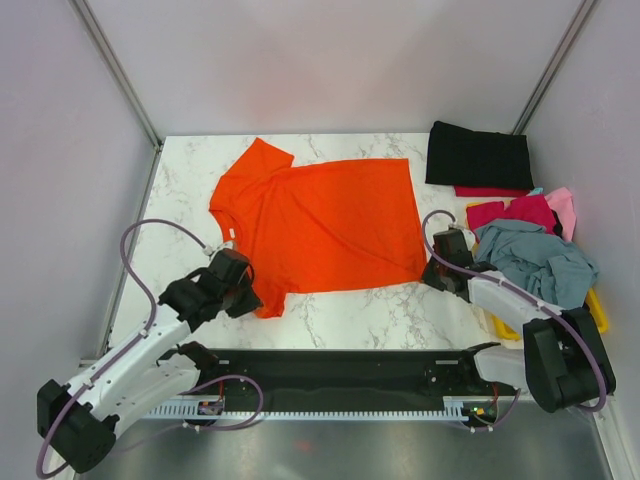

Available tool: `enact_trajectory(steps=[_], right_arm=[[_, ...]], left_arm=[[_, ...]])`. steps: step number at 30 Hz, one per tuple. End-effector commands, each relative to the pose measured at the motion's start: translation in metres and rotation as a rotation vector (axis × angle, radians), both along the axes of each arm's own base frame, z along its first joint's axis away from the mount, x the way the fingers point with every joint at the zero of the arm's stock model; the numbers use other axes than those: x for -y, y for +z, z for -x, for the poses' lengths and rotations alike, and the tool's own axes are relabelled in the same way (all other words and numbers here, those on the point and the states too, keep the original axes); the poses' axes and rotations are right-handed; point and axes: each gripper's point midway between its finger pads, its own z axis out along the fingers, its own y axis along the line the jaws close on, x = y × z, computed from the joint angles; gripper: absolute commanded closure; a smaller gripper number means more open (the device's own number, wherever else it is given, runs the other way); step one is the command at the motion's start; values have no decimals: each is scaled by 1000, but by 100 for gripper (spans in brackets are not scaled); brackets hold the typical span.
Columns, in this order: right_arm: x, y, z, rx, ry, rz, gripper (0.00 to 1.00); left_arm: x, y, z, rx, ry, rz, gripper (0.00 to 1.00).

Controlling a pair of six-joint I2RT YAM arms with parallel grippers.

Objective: Fold and stack the t-shirts
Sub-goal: Fold the tshirt

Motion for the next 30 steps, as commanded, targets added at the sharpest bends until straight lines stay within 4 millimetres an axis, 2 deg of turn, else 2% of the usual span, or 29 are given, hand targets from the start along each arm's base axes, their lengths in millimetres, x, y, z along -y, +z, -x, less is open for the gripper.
enact_trajectory(steps=[1,5,6,9,10,14,20,23,27,30], right_arm=[[-1,18,-17,64,2,-19,100],[15,49,-14,116,-19,14,100],[17,57,-14,130,-19,19,100],[21,70,-3,146,-35,16,100],[22,76,-1,166,-43,11,100],[25,76,14,155,-62,1,100],[15,73,21,139,-41,-58,100],[12,79,12,147,-38,-63,100],[16,90,-5,166,-54,-31,100],[13,87,-13,164,-37,-28,100]], left_arm=[[-3,36,-17,100,-19,-4,98],[-27,70,-23,152,23,-63,98],[-30,85,-25,183,29,-58,98],[-41,103,-20,212,42,-73,98],[-44,104,-16,204,41,-84,98],[-53,107,-8,195,44,-109,98],[-59,122,-7,210,31,-144,98],[-57,120,-16,195,3,-173,98],[-55,122,-39,197,-43,-224,98],[-58,115,-54,177,-58,-251,98]])
